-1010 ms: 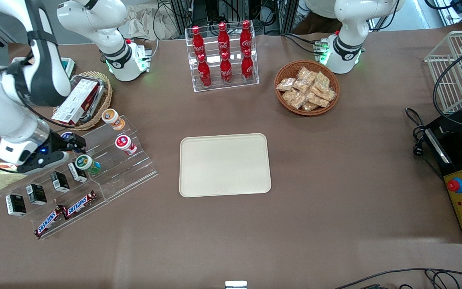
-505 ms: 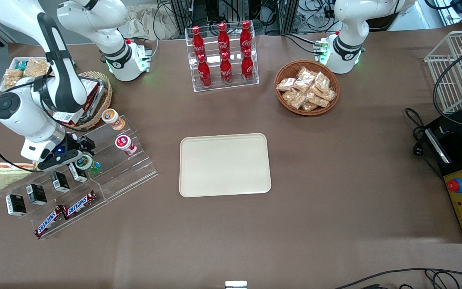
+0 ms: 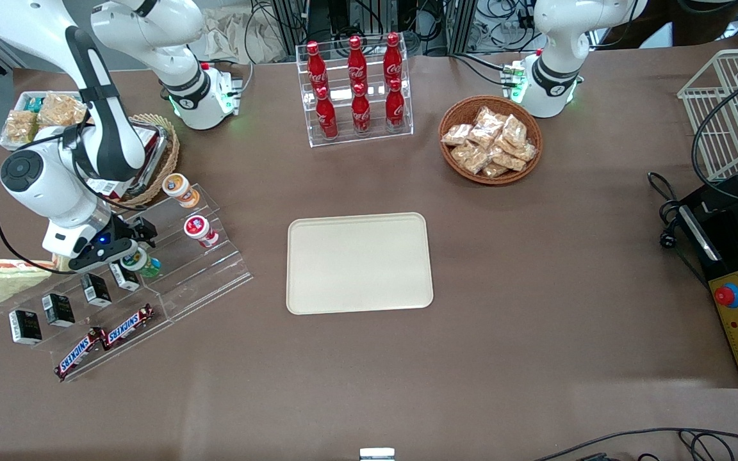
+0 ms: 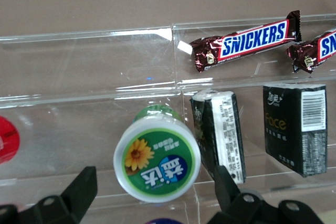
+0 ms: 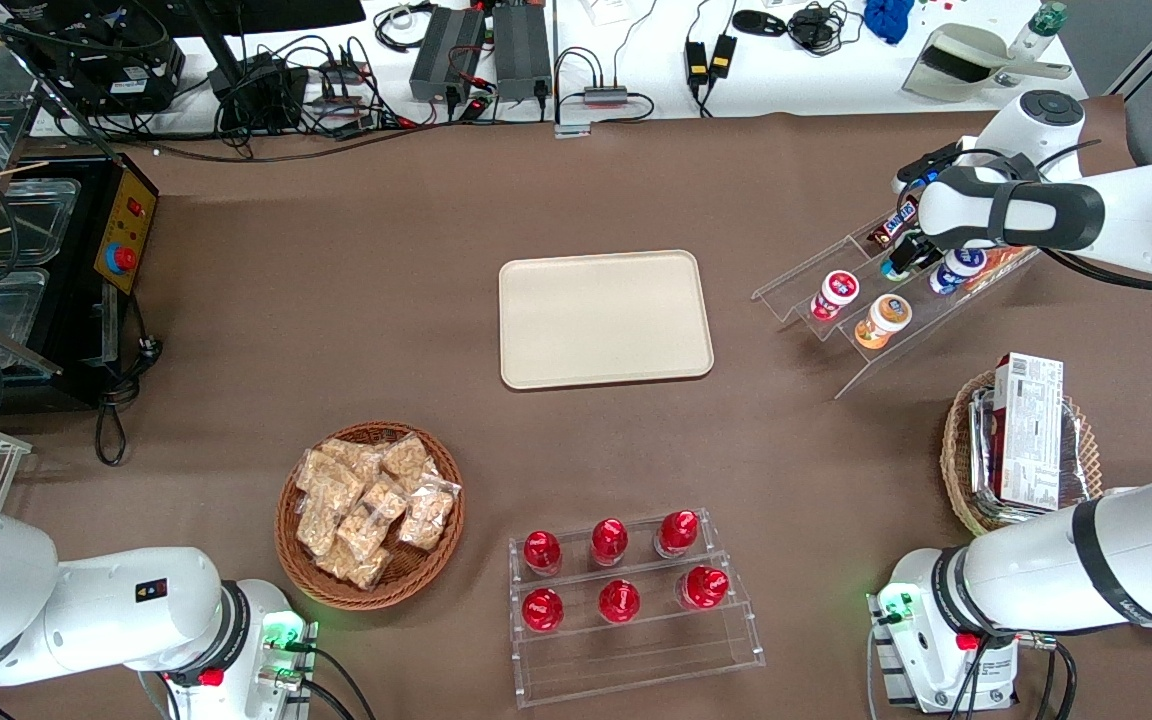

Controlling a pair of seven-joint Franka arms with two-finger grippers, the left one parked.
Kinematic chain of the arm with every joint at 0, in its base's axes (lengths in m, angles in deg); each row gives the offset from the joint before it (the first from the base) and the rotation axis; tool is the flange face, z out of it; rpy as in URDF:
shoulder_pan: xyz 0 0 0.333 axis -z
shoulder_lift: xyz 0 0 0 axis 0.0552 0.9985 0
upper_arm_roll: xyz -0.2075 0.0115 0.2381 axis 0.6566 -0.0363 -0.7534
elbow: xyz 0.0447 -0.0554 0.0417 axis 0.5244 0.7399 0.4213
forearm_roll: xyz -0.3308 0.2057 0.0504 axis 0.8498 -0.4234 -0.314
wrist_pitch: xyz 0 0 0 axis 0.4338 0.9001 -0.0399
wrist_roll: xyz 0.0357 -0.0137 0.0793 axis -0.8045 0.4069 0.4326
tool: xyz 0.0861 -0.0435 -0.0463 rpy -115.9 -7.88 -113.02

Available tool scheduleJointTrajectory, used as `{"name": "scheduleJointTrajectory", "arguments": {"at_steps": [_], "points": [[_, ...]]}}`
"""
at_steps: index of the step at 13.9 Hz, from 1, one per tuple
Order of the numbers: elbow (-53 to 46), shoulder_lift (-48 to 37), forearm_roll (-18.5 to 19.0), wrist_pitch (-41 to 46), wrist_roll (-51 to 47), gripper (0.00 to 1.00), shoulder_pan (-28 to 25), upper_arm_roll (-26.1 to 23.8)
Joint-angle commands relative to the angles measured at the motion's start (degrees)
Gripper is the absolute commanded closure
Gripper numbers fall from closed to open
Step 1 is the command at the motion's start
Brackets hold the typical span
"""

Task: Place green gum on tray
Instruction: 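Close the right gripper around the green-labelled gum bottle, then lift the gum bottle out of the rack and carry it over the cream tray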

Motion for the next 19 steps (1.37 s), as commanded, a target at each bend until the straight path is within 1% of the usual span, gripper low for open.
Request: {"name": "scheduleJointTrajectory", "arguments": {"at_steps": [1,2,3,4,5,6,7,9,10,11,13,14,16,18,19], "points": [[-1.6,2.2,-1.4,-1.4,-0.5,0.12,-0.1,0.0],[-2.3,2.6,-1.5,-0.9,-1.5,0.31,-0.1,0.1],[-2.8,2.8,-1.5,-0.7,-3.0,0.4,-0.3,0.1],[-3.1,2.8,-1.5,-0.7,-4.5,0.44,-0.5,0.0],[-3.2,2.8,-1.5,-0.3,-5.1,0.61,-0.4,0.0],[-3.8,2.8,-1.5,0.0,-5.1,0.64,-0.4,0.0],[-3.8,2.8,-1.5,0.0,-5.1,0.75,-0.4,0.0],[-4.3,2.7,-1.6,0.9,-5.1,0.76,-0.3,0.0],[-5.5,2.2,-1.6,3.2,-5.1,0.76,-0.3,0.0],[-8.5,1.9,-1.7,8.3,-5.1,0.75,-0.3,-0.1],[-18.1,1.9,-3.5,22.7,-5.0,0.75,-0.4,0.0],[-22.6,1.8,-3.5,28.5,-5.0,0.75,-0.4,0.0],[-29.9,0.8,-3.5,36.8,-5.2,0.75,-0.5,-0.4],[-35.8,-0.3,-3.6,43.2,-5.3,0.75,-1.5,-0.5],[-38.4,-0.9,-3.6,45.7,-7.0,0.75,-2.5,-0.6]]}}
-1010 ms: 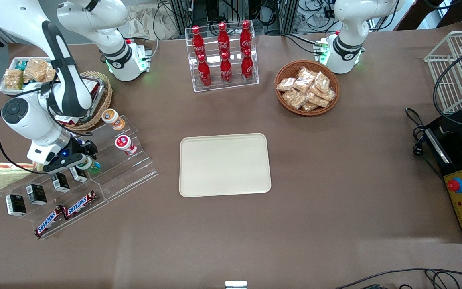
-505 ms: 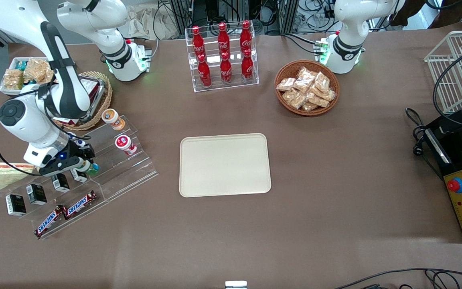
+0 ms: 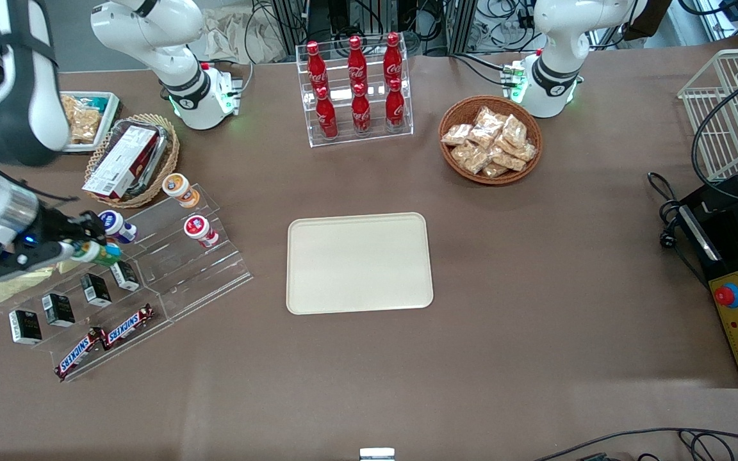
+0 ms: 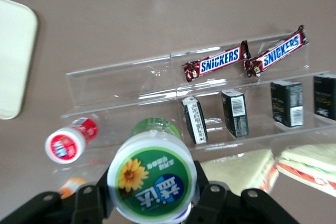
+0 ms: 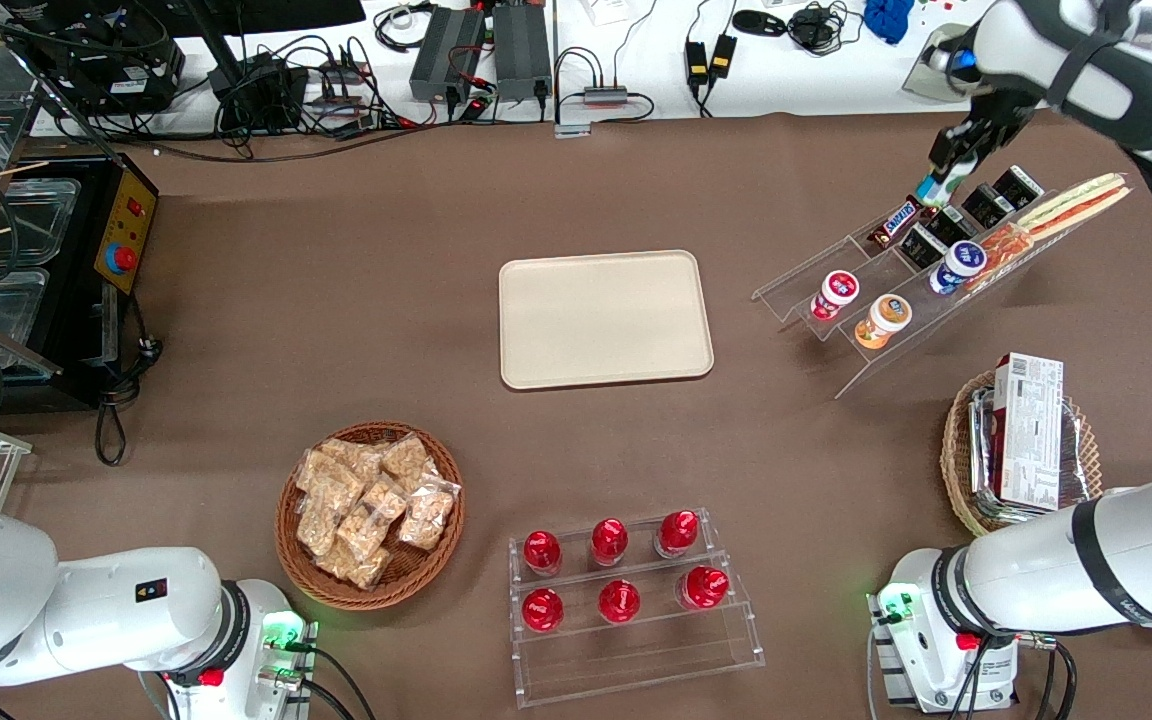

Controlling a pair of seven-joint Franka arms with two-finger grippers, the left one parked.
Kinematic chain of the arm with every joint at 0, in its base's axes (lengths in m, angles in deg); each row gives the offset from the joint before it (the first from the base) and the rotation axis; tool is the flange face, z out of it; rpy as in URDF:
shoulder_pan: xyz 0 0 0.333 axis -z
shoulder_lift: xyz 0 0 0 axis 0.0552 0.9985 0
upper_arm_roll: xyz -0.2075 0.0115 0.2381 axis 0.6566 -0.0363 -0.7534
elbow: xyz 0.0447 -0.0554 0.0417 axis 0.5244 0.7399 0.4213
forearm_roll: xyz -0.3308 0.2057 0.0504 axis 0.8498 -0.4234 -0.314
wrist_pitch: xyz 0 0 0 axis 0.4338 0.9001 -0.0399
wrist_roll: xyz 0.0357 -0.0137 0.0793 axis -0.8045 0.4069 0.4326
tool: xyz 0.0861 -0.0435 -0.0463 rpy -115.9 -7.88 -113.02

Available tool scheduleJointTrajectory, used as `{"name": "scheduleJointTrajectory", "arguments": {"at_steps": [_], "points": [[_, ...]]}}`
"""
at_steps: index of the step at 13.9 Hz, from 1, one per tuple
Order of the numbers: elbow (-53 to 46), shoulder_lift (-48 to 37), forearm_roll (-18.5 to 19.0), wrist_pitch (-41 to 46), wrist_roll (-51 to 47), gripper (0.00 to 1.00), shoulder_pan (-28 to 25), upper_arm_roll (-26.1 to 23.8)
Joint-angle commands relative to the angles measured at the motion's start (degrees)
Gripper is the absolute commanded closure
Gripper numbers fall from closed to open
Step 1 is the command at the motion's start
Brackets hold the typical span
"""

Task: Place green gum on tray
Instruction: 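Lift the gum bottle out of the rack and carry it over the cream tray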

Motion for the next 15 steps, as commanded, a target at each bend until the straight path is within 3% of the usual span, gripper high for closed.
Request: {"name": "scheduleJointTrajectory", "arguments": {"at_steps": [1,4,8,11,15], "points": [[-8.0,0.0,-1.0,7.9,-5.9,0.75,-3.0,-0.5],[-13.7,0.0,-1.0,12.2,-26.2,0.75,-10.6,-3.3],[-14.6,1.9,-0.9,10.5,-50.1,0.75,-17.3,-9.7],[-11.1,5.0,-3.2,4.0,-55.0,0.75,-20.2,-10.5],[5.3,5.6,-2.2,-12.2,-61.4,0.75,-24.0,-10.5]]}}
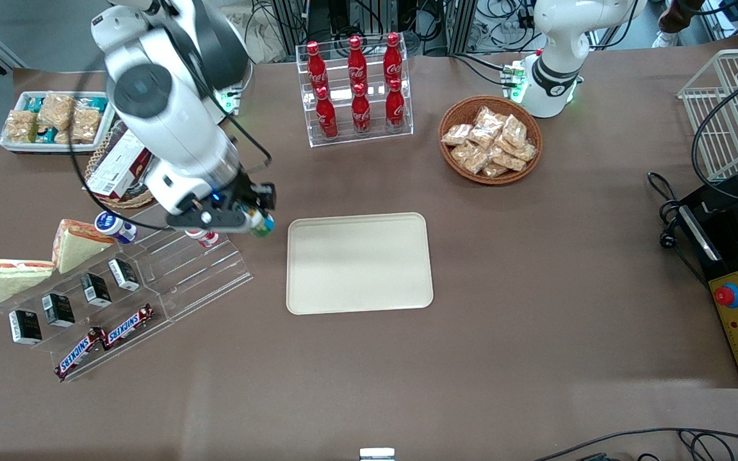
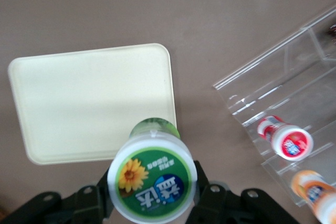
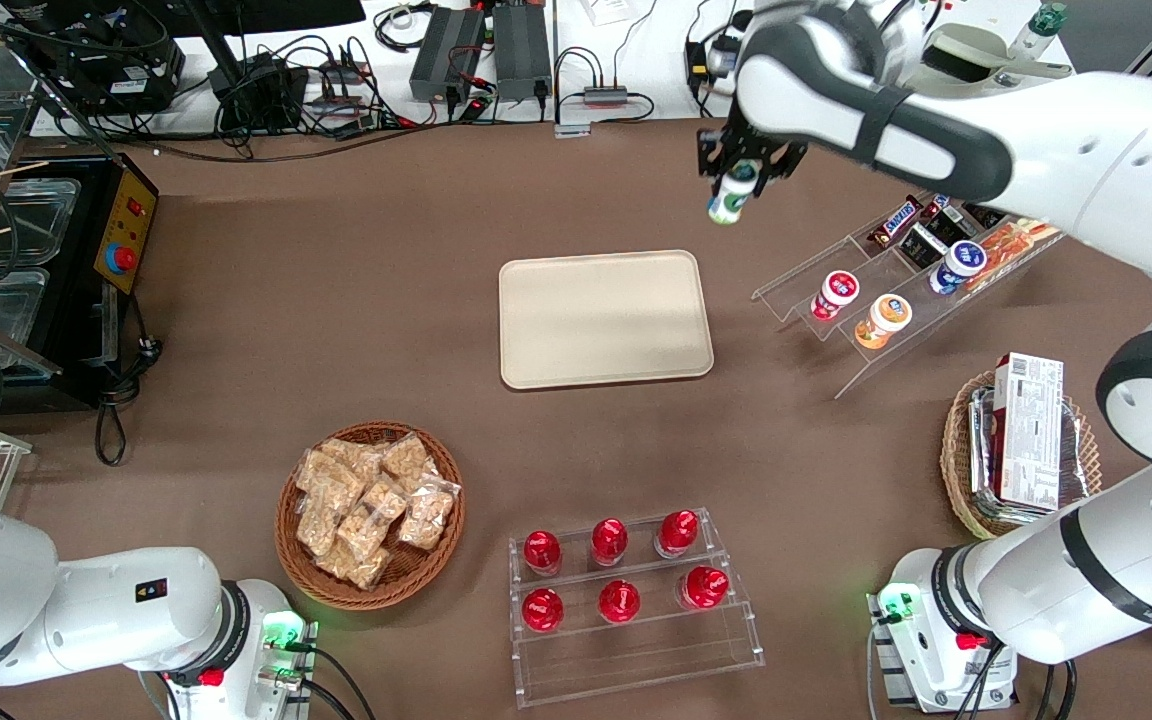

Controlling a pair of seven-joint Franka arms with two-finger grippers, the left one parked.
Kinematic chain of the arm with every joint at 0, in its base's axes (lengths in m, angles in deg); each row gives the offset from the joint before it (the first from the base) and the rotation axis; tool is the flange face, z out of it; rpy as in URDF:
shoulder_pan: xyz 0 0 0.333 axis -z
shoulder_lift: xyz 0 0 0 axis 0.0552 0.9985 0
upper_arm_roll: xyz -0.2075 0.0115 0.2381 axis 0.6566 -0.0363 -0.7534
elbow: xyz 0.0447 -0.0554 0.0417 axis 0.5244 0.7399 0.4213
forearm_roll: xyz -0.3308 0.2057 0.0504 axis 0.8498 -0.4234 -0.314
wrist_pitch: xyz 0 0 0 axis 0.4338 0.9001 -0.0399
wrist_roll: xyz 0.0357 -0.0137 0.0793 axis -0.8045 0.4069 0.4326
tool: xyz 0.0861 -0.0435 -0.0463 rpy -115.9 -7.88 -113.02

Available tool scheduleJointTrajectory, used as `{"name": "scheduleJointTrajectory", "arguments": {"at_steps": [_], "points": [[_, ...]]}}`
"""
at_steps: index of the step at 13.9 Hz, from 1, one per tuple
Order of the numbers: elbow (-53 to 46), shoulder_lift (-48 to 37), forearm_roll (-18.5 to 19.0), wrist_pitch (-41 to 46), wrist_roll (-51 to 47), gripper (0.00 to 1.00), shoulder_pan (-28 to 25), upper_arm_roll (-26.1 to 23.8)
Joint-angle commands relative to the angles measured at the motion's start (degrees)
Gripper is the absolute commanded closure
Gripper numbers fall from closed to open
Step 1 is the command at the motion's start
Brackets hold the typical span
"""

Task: Place green gum on tray
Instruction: 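Lift the gum bottle out of the rack and carry it over the cream tray, then lower the gum bottle onto the tray edge and open the right gripper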

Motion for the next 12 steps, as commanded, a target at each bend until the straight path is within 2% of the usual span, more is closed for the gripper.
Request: {"name": "scheduleJointTrajectory", "arguments": {"at_steps": [1,3,6,11,12], "points": [[10.8,0.4,0.5,-10.5,-7.5,0.75,-3.4,0.4],[16.7,2.0,2.1,-18.7,-10.9,0.75,-5.5,0.4],[23.3,5.5,2.1,-30.4,-13.9,0.75,-7.5,0.4],[23.7,12.0,2.2,-38.0,-15.1,0.74,-8.4,0.6],[23.6,12.7,2.2,-38.7,-15.1,0.71,-8.4,0.7]]}}
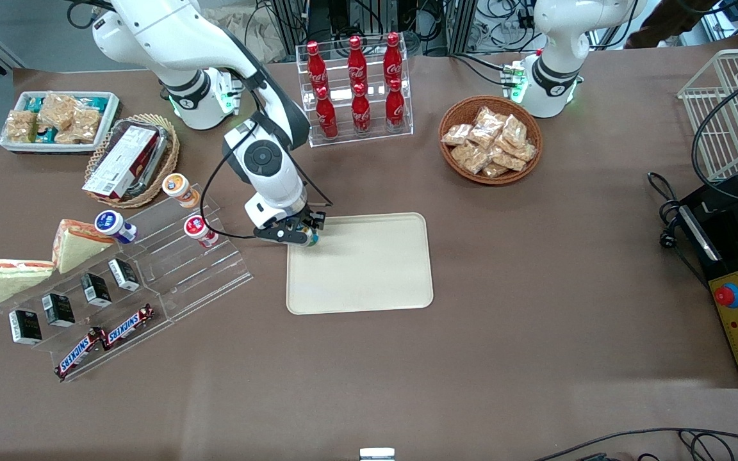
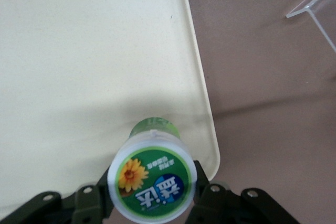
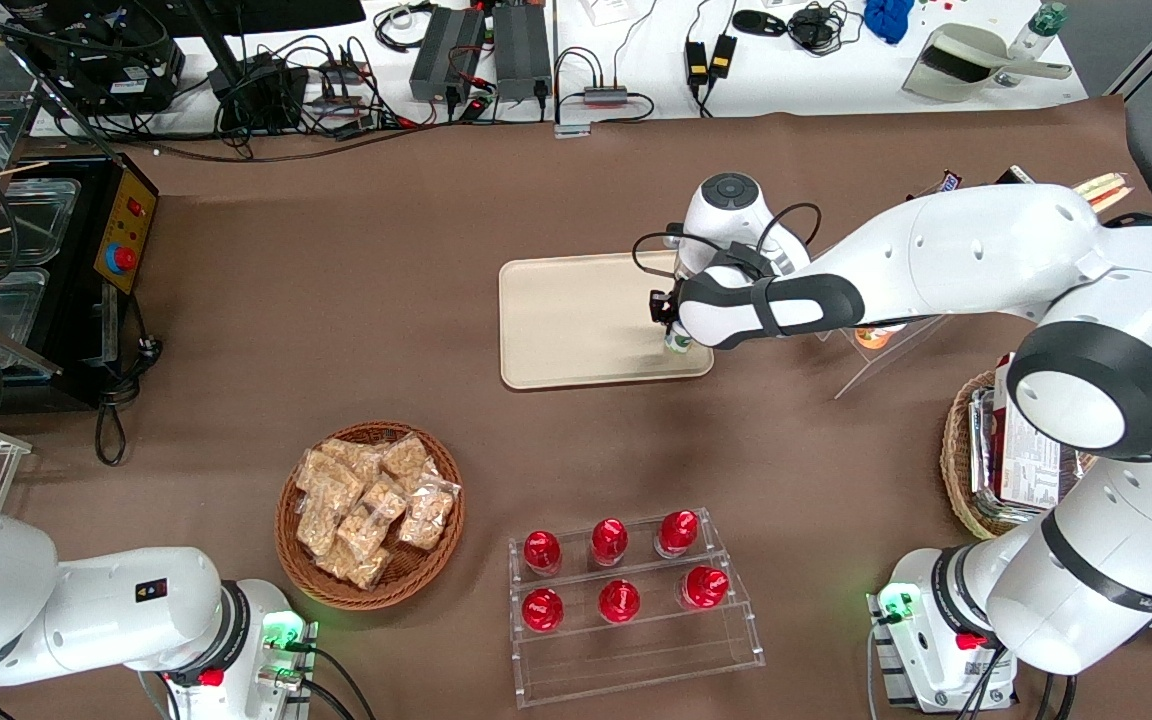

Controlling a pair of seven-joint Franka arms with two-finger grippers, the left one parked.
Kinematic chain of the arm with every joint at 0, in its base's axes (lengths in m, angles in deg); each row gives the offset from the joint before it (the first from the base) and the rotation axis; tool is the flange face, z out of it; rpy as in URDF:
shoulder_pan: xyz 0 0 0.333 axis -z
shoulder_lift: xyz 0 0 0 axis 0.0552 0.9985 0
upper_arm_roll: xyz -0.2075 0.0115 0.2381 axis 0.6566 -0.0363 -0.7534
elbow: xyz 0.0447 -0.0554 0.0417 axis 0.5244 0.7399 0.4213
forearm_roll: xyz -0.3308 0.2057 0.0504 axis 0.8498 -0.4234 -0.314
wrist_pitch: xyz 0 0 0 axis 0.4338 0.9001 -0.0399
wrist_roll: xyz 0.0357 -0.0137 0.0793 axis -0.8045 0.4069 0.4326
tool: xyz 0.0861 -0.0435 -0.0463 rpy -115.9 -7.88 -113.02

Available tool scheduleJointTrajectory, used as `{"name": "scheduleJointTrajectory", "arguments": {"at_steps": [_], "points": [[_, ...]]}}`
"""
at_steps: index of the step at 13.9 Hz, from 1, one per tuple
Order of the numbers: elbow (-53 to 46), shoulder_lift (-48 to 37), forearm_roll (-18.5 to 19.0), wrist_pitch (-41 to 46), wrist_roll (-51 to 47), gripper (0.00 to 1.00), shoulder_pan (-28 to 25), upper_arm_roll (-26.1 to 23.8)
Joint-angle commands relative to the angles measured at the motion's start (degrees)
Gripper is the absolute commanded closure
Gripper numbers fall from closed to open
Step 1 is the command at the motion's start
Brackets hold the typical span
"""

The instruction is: Place green gum on tray

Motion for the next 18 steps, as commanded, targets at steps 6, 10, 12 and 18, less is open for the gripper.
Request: {"name": "scheduleJointTrajectory", "arguments": {"at_steps": [6,10,12,18], "points": [[-0.9,1.7,1.0,-2.1,-2.4,0.0,-0.1,0.7],[-1.6,-2.4,1.1,0.7,-0.3,0.0,0.2,0.8],[-6.1,-6.8,1.3,10.3,-0.1,0.0,0.3,0.8],[-29.1,-14.0,1.2,41.1,11.1,0.0,6.3,0.2]]}}
